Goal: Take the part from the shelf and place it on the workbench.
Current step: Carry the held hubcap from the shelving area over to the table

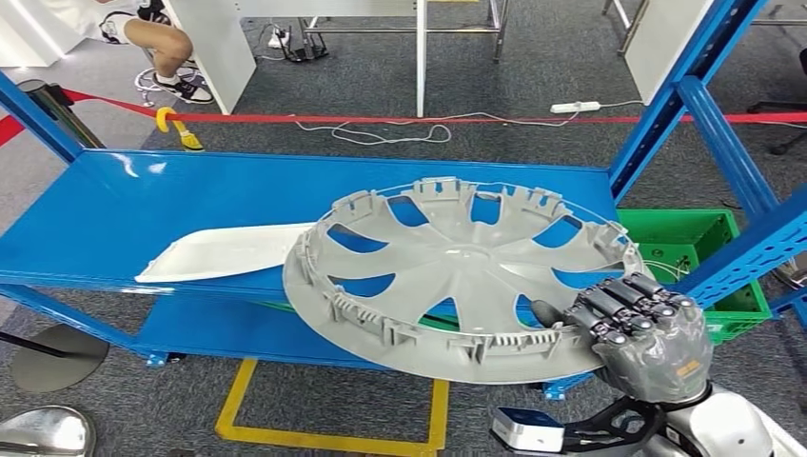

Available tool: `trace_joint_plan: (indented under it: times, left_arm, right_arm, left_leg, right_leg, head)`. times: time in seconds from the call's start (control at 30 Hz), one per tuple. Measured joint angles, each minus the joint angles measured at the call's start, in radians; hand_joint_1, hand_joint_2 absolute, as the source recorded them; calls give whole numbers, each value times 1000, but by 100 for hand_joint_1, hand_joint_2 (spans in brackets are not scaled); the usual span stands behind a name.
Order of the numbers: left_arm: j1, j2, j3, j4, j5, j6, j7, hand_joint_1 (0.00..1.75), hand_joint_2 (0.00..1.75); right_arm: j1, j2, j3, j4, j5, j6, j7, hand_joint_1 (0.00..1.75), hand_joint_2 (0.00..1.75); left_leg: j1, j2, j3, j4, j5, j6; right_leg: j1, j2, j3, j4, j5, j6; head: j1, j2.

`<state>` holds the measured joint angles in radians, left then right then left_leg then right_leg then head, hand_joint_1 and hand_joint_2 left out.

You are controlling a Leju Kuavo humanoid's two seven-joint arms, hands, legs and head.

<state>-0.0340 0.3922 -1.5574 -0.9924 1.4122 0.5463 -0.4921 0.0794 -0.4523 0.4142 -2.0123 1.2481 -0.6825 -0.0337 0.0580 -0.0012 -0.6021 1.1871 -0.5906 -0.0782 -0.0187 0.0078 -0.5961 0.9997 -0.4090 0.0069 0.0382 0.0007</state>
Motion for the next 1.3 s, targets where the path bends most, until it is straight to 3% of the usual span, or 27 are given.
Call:
trace_joint_plan:
  times: [0.03,0.07,0.1,0.17,0.2,0.27,0.33,0.37,0.4,0.5,0.53,0.57,0.6,0.67,0.73,0.77,0.87,0.93,1.0,1.03,1.07,1.1,1.13,1.2,1.23,1.3]
  left_arm:
    - [0,0,0,4,-3,-1,4,0,175]
    - [1,0,0,9,-5,-3,7,0,175]
    - [0,-1,-1,12,-6,-4,9,0,175]
    - [-3,-3,-1,20,-12,-10,11,0,175]
    - [-5,-5,-1,25,-17,-16,12,0,175]
    - [-8,-9,0,39,-31,-38,14,0,175]
    - [-7,-15,0,61,-37,-64,15,0,175]
    - [-6,-18,-1,75,-38,-74,15,0,175]
    - [-4,-21,-1,88,-39,-82,15,0,175]
    - [-4,-31,-1,120,-39,-93,14,0,175]
    - [-4,-34,-1,129,-39,-95,13,0,175]
    - [-3,-37,-1,137,-39,-97,13,0,175]
    - [-3,-40,-1,144,-38,-98,12,0,175]
    - [-4,-47,-1,154,-37,-99,11,0,175]
    - [-5,-53,-1,158,-35,-96,10,0,175]
    - [-5,-54,-1,159,-34,-94,10,0,175]
    - [-4,-54,-1,160,-33,-89,10,0,175]
    - [-4,-53,-1,161,-33,-87,10,0,175]
    - [-3,-54,-1,162,-33,-84,10,0,175]
    - [-3,-53,-1,162,-33,-83,10,0,175]
    - [-3,-53,-1,162,-33,-82,10,0,175]
    - [-3,-53,-1,162,-32,-80,10,0,175]
    - [-4,-52,-1,162,-32,-78,10,0,175]
    - [-5,-51,0,162,-30,-73,10,0,175]
    - [-6,-52,0,162,-28,-71,10,0,175]
    - [-7,-53,0,162,-25,-70,10,0,175]
  right_arm:
    - [0,0,0,0,-1,0,0,175,175]
    - [0,1,1,0,-3,0,1,175,175]
    - [0,1,1,0,-5,0,2,175,175]
    - [-1,1,1,0,-7,0,4,175,175]
    - [-1,1,0,0,-8,0,5,175,175]
    - [-2,1,-1,0,-9,0,5,175,175]
    - [-1,2,-2,0,-10,0,3,175,175]
    - [1,2,-3,0,-10,0,1,175,175]
    - [2,2,-3,-1,-11,0,-1,175,175]
    - [4,3,-6,-1,-15,0,-5,175,175]
    - [4,3,-6,-1,-18,0,-6,175,175]
    - [5,3,-6,-1,-21,0,-6,175,175]
    - [6,3,-7,-1,-26,0,-6,175,175]
    - [6,3,-8,-1,-39,0,-6,175,175]
    - [5,3,-10,-4,-55,0,-6,175,175]
    - [5,3,-12,-5,-62,0,-6,175,175]
    - [7,3,-14,-6,-72,0,-6,175,175]
    - [8,3,-14,-6,-74,0,-6,175,175]
    - [9,4,-14,-6,-74,1,-6,175,175]
    - [10,4,-14,-6,-74,1,-6,175,175]
    - [11,5,-14,-6,-74,1,-6,175,175]
    - [13,5,-14,-6,-73,2,-6,175,175]
    - [14,6,-14,-5,-72,2,-5,175,175]
    - [14,7,-14,-6,-71,4,-4,175,175]
    - [13,7,-15,-7,-71,4,-4,175,175]
    - [12,8,-15,-9,-70,5,-3,175,175]
  left_leg:
    - [-6,0,-21,47,-11,5]
    - [-10,0,-24,59,-2,10]
    - [-14,0,-8,31,25,16]
    - [-18,0,63,-92,84,22]
    - [-19,-2,90,-146,100,23]
    - [-23,-5,105,-196,100,29]
    - [-25,-6,91,-200,106,46]
    - [-26,-4,84,-200,113,55]
    - [-26,-3,77,-201,122,63]
    - [-30,-1,47,-201,147,75]
    - [-32,-1,36,-201,155,76]
    - [-35,-1,25,-200,163,76]
    - [-37,0,16,-200,170,76]
    - [-42,0,4,-200,184,75]
    - [-42,0,-5,-200,197,68]
    - [-41,0,-8,-200,204,61]
    - [-37,0,-16,-201,211,42]
    - [-37,0,-38,-149,148,35]
    - [-39,-1,-76,-27,54,30]
    - [-39,-1,-88,28,29,28]
    - [-39,-1,-89,61,28,26]
    - [-39,0,-72,58,46,24]
    - [-38,0,-37,20,76,22]
    - [-34,-2,56,-113,116,15]
    - [-32,-5,91,-171,120,16]
    - [-33,-12,108,-219,112,24]
  right_leg:
    - [3,0,-6,0,4,-3]
    - [6,0,-11,0,9,-4]
    - [7,0,-16,1,14,-2]
    - [9,1,-26,7,21,5]
    - [11,1,-33,12,25,11]
    - [15,3,-49,18,38,23]
    - [10,3,-59,15,51,35]
    - [8,2,-65,22,41,40]
    - [6,1,-76,48,13,44]
    - [7,-1,-127,231,-123,50]
    - [7,-1,-134,282,-146,49]
    - [8,-1,-124,299,-148,46]
    - [10,-1,-95,278,-132,41]
    - [17,-2,7,147,-95,23]
    - [26,-2,89,25,-92,9]
    - [30,-2,104,-2,-99,5]
    - [30,-2,95,-20,-77,-3]
    - [25,-5,82,-29,-53,-14]
    - [25,-7,57,-29,-32,-19]
    - [25,-7,43,-29,-21,-17]
    - [25,-7,30,-29,-11,-16]
    - [25,-7,18,-28,-2,-14]
    - [23,-7,9,-28,6,-11]
    - [24,-8,-6,-24,18,-1]
    - [26,-7,-14,-20,25,5]
    - [30,-5,-29,-14,40,15]
  head:
    - [-1,0]
    - [-1,0]
    - [-1,0]
    - [-1,0]
    - [-2,0]
    - [-3,0]
    - [-3,0]
    - [-2,0]
    - [-2,0]
    - [2,0]
    - [2,0]
    - [2,0]
    - [2,0]
    - [2,0]
    - [2,0]
    - [2,0]
    - [2,0]
    - [-1,0]
    - [-3,0]
    - [-3,0]
    - [-4,0]
    - [-4,0]
    - [-4,0]
    - [-5,0]
    - [-6,0]
    - [-7,0]
